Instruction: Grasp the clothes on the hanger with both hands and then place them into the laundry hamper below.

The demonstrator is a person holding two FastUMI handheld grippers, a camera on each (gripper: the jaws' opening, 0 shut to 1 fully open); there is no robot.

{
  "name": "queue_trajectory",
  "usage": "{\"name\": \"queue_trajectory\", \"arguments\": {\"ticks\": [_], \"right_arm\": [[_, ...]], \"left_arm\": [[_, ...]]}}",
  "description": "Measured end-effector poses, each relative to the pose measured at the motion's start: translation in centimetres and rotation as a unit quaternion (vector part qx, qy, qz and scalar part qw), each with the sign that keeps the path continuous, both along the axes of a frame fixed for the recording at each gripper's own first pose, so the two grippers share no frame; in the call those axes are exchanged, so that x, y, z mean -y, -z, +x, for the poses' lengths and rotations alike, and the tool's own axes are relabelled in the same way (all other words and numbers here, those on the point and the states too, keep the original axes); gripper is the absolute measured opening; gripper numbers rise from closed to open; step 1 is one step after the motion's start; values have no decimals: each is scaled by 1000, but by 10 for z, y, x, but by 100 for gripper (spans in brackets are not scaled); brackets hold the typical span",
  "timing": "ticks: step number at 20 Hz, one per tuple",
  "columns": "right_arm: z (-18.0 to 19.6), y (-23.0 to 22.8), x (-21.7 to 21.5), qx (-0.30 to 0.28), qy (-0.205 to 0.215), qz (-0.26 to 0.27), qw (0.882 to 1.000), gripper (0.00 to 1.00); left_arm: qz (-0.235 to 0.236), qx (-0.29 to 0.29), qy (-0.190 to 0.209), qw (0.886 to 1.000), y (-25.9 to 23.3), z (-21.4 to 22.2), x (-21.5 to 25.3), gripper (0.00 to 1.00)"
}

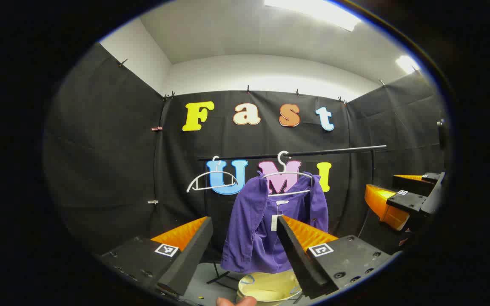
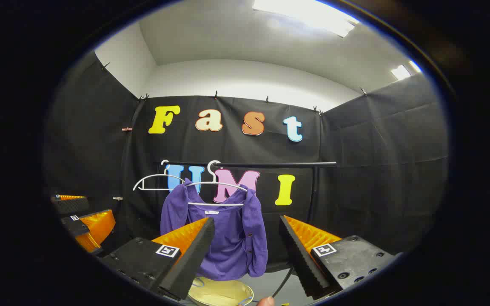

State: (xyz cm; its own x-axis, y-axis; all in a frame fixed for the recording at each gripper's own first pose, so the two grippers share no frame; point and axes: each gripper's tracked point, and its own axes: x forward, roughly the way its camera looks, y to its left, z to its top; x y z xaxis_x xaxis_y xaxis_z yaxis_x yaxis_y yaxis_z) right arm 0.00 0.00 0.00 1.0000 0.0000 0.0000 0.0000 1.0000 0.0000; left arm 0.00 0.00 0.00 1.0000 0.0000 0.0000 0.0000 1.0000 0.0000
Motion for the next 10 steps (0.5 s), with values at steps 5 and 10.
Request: {"name": "queue_trajectory", "arguments": {"ticks": [5,10], "right_arm": [[2,-4,0,5,5,-2,1000,97],[-4,-5,-4,4,5,-7,1000,97]], "left_arm": [[5,3,-5,1000,0,-2,-6,95],[2,4,0,1000,-1,-6,-6,95]]}}
